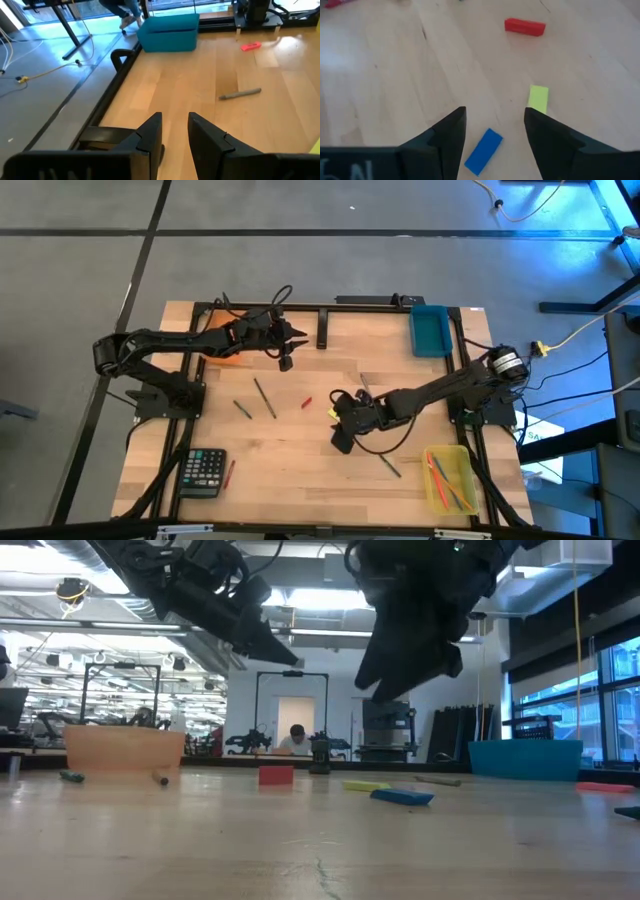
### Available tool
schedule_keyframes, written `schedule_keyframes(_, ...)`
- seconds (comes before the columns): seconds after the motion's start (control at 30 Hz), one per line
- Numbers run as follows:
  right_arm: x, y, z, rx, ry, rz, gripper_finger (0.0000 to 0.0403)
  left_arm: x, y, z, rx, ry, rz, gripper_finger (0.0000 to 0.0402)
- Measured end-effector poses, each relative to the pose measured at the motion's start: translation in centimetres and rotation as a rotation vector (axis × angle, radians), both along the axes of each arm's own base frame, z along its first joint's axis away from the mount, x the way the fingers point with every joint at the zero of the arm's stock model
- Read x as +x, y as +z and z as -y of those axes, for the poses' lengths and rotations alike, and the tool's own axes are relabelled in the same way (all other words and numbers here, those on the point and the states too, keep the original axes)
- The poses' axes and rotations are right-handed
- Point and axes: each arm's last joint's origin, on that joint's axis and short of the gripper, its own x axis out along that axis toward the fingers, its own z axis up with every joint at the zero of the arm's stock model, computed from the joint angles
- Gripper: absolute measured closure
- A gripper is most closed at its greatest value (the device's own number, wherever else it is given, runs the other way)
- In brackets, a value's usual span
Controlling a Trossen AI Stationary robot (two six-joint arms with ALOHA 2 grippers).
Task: Sort crayons/erasers/pens/pencils in bins
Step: Put the black pencil into the yellow bin
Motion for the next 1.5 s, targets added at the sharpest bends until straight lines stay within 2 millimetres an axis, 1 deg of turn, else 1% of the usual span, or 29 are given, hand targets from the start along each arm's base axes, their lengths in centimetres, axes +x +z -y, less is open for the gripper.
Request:
schedule_keyframes(0.2,0.1,0.0,0.4,-0.022,0.028,-0.001,0.0199,0.0,-0.1,0.0,-0.006,0.0,-0.012,0.0315)
schedule_keyframes(0.6,0.4,0.1,0.9,-0.029,0.015,0.006,0.0199,-0.1,-0.2,0.0,-0.007,0.0,-0.017,0.0315)
schedule_keyframes(0.83,0.7,0.3,1.2,-0.103,0.033,0.047,0.0199,-0.1,-0.3,0.1,-0.011,-0.002,-0.034,0.0315)
schedule_keyframes(1.0,0.9,0.4,1.7,-0.103,0.02,0.053,0.0199,-0.1,-0.3,0.1,-0.007,-0.004,-0.037,0.0315)
schedule_keyframes(1.27,0.9,0.5,1.7,-0.107,0.015,0.06,0.0199,-0.1,-0.3,0.1,-0.008,-0.005,-0.037,0.0315)
schedule_keyframes(1.37,1.0,0.5,1.8,-0.126,0.002,0.073,0.0199,-0.1,-0.3,0.1,-0.008,-0.005,-0.037,0.0315)
schedule_keyframes(1.5,1.1,0.6,2.0,-0.213,-0.008,0.081,0.0199,-0.1,-0.3,0.1,-0.008,-0.005,-0.037,0.0315)
